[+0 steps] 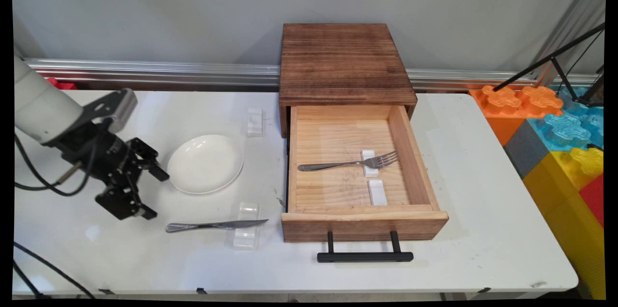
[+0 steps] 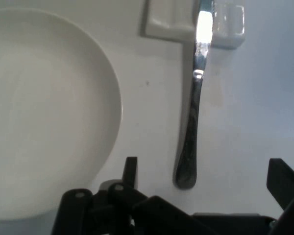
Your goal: Pick up the knife from the right of the white plate
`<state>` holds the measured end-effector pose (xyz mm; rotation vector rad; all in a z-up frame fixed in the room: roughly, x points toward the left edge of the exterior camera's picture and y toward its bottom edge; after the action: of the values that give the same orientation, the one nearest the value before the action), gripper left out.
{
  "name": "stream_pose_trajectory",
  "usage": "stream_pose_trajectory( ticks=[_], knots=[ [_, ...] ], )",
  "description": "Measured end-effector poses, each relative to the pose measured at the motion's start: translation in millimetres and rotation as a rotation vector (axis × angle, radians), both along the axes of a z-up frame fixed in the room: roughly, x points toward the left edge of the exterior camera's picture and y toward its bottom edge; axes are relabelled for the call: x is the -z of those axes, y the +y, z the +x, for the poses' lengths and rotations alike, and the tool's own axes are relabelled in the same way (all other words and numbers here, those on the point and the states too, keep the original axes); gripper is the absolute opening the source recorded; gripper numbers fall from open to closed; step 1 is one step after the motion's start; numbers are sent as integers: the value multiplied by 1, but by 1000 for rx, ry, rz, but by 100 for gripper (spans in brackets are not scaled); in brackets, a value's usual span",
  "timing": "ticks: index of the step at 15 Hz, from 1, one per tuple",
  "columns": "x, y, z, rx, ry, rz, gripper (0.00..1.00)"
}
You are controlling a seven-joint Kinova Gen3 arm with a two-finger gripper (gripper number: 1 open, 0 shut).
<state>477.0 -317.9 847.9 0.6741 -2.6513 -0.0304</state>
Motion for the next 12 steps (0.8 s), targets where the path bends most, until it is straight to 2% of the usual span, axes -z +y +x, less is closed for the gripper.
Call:
stream_pose_trajectory(
  ticks=[5, 12],
  knots=[
    [21, 0, -16, 20, 19, -13, 100],
    [50, 4, -25, 30, 50, -32, 100]
  ],
)
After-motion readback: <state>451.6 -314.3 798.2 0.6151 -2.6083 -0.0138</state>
